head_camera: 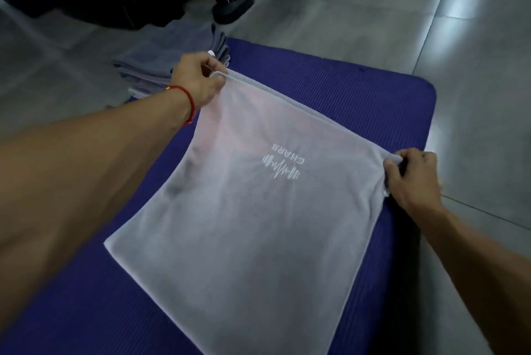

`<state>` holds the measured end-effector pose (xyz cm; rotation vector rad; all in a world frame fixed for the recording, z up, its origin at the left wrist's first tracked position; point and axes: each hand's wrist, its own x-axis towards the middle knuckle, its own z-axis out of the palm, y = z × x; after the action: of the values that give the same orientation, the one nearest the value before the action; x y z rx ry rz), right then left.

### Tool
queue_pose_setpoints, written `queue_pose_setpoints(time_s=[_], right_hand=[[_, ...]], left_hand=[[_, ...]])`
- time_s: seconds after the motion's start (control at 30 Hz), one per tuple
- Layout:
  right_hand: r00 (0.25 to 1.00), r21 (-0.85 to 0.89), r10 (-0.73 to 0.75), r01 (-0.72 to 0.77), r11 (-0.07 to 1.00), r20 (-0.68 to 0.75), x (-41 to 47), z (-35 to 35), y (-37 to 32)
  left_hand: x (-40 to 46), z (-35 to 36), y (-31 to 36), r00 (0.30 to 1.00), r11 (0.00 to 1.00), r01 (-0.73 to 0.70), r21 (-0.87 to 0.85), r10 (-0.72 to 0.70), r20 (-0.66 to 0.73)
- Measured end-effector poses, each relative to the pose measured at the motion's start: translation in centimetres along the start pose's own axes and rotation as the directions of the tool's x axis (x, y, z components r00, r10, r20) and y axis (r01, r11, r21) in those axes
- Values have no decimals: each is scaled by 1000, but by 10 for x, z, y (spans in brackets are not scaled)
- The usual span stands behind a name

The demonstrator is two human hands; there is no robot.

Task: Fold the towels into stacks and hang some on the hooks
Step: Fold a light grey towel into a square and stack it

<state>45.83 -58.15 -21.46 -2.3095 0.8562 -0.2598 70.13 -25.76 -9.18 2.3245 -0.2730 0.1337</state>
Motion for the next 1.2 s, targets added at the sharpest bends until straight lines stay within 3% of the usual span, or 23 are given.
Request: queue_pose_setpoints(time_s=[0.07,0.2,0.3,0.43,0.53,0.63,0.73,0.87,0.97,1.1,1.2], right_hand=[[996,-48,-24,28,998,89,0,-18,-6],[992,-3,-104,105,994,68,-12,-57,-35],[967,-9,-253,253,967,31,-24,-92,-81],[884,36,-457,456,889,93,-45,-142,-174],[779,117,-565,556,823,273,-63,-165,-248],[643,245,-603,562,790,472,-93,-177,-324],[508,250,-648,644,723,567,-130,-180,-393],[375,334,-741,715,614,557,-172,-164,-463],[307,440,-787,694,570,535,-200,-139,-490],[215,561,-818,633,533,533,-225,-104,-510],[173,621,-844,605,498,508,-242,-78,-524]], left_hand=[[-19,-23,8,999,1000,-6,-10,5,-37],[-60,-75,21,996,999,-31,-8,30,-87],[-95,-135,19,990,1000,-24,16,26,-136],[-151,-235,8,973,996,51,-69,-65,-221],[-207,-308,7,945,985,71,-158,-117,-305],[-271,-379,1,899,973,103,-205,-180,-399],[-337,-434,-10,862,965,162,-206,-240,-447],[-417,-491,-26,806,963,237,-126,-268,-528],[-466,-514,-31,750,953,286,-96,-285,-597],[-515,-520,-37,664,883,466,-52,-389,-639],[-534,-514,-38,555,857,463,-226,-479,-680]])
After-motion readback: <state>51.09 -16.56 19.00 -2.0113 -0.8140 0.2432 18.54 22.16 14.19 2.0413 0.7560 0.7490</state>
